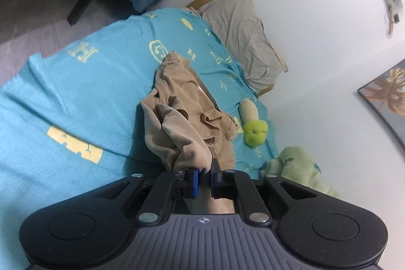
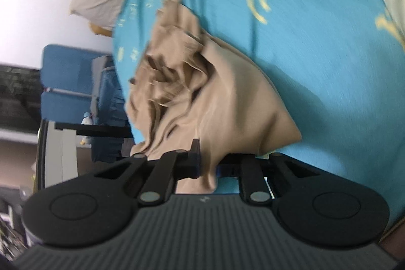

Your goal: Fold clothes

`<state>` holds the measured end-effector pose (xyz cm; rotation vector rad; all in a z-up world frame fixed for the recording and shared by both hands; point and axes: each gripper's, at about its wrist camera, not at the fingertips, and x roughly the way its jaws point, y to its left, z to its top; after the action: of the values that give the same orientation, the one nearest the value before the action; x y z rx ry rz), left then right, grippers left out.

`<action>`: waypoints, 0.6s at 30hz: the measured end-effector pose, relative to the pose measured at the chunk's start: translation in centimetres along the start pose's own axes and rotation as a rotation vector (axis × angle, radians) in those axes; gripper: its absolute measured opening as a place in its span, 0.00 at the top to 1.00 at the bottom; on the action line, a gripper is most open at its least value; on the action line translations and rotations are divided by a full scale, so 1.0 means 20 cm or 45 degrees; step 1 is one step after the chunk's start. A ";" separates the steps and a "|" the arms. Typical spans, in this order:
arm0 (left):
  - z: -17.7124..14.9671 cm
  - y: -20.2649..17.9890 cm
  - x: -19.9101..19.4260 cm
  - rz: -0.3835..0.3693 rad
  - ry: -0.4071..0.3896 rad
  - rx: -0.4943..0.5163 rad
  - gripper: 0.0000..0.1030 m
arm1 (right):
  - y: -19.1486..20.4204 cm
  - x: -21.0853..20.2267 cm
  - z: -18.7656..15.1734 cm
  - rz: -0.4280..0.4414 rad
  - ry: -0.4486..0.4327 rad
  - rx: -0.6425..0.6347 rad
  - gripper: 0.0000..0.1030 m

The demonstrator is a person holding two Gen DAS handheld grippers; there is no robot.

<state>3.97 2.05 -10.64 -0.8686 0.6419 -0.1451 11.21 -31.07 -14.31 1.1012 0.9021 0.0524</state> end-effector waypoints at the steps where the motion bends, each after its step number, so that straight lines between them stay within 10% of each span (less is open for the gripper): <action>1: 0.00 -0.04 -0.01 0.014 -0.011 0.026 0.92 | 0.01 -0.02 0.01 0.019 -0.015 -0.029 0.87; 18: 0.06 -0.20 -0.10 -0.003 -0.117 0.019 0.92 | 0.14 -0.18 -0.04 0.028 -0.150 -0.123 0.87</action>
<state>3.54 0.93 -6.14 -0.8567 0.5537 -0.1114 9.30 -30.76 -10.12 1.0137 0.7741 0.0483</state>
